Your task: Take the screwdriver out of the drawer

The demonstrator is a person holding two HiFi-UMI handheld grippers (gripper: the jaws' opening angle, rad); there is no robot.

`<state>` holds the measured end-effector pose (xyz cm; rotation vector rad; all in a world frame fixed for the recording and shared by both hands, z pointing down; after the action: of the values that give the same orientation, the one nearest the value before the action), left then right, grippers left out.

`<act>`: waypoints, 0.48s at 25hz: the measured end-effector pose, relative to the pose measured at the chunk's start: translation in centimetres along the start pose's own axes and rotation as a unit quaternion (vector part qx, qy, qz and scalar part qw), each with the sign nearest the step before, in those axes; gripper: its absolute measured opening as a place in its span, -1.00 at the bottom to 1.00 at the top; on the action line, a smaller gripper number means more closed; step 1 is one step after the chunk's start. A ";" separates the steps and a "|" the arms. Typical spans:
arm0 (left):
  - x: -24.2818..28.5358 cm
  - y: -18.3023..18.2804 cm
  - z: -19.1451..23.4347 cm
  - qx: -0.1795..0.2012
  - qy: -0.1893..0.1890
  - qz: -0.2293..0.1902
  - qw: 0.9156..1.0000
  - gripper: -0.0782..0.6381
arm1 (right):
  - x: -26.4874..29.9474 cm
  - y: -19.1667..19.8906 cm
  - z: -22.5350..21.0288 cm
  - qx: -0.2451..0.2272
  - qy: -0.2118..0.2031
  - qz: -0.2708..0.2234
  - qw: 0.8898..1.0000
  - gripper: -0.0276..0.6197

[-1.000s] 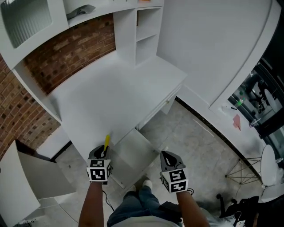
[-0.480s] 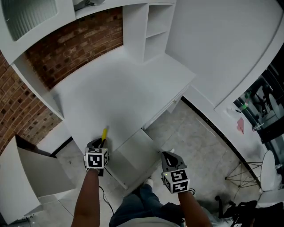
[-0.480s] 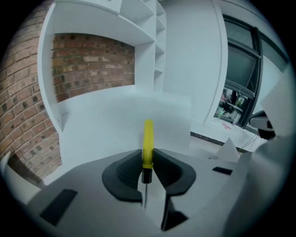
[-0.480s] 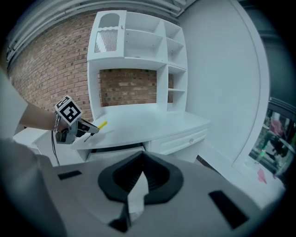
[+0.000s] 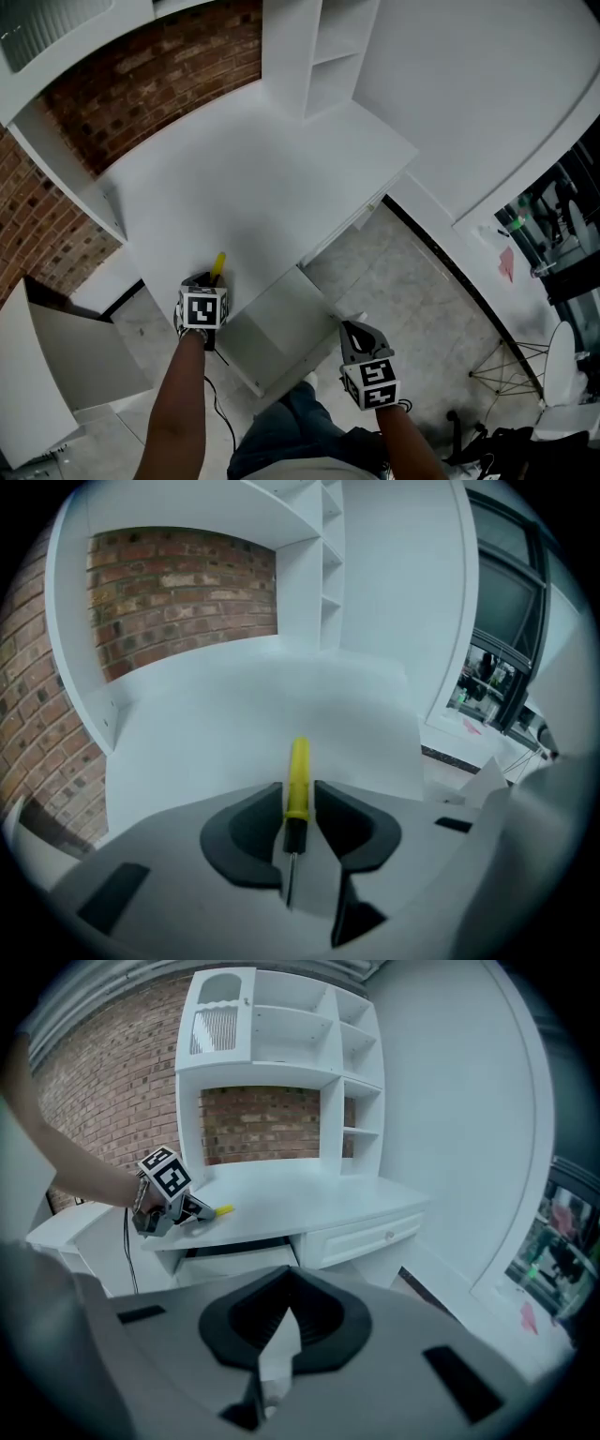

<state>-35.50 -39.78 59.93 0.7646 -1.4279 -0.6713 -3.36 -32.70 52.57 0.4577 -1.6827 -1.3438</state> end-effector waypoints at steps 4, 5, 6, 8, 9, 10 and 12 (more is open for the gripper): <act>-1.0 -1.2 -0.5 -0.010 0.009 -0.030 0.999 -0.18 | 0.0 -1.0 -0.6 -0.005 0.001 -0.011 1.000 -0.88; -1.4 -1.6 -0.6 -0.013 0.010 -0.041 0.999 -0.15 | 0.0 -1.3 -0.8 -0.007 0.002 -0.015 1.000 -0.88; -2.0 -2.1 -0.7 -0.016 0.010 -0.054 0.998 -0.13 | -0.1 -1.7 -1.0 -0.010 0.003 -0.019 1.000 -0.88; -3.5 -3.0 -0.6 -0.021 0.009 -0.081 0.996 -0.13 | -0.2 -2.7 -1.5 -0.017 0.005 -0.032 0.999 -0.88; -4.4 -3.5 -0.5 -0.024 0.009 -0.096 0.995 -0.13 | -0.2 -3.4 -1.7 -0.022 0.005 -0.039 0.999 -0.88; -5.3 -4.1 -0.5 -0.026 0.009 -0.110 0.994 -0.13 | -0.2 -4.1 -1.9 -0.027 0.004 -0.046 0.999 -0.88; -7.2 -5.1 -0.5 -0.026 0.010 -0.137 0.990 -0.13 | -0.4 -5.7 -2.2 -0.037 0.000 -0.062 0.997 -0.88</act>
<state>-35.08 -37.14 51.52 0.9329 -1.2940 -0.9054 -2.71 -35.59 47.20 0.5255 -1.6199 -1.4899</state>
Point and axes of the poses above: the fingertips, and each gripper's own axes: x forward along the fingers, z to its left, y out of its underside, the point moved 3 cm from there along -x, backward along the fingers, and after that the axes turned 12 degrees about -z, right-handed, at the moved point
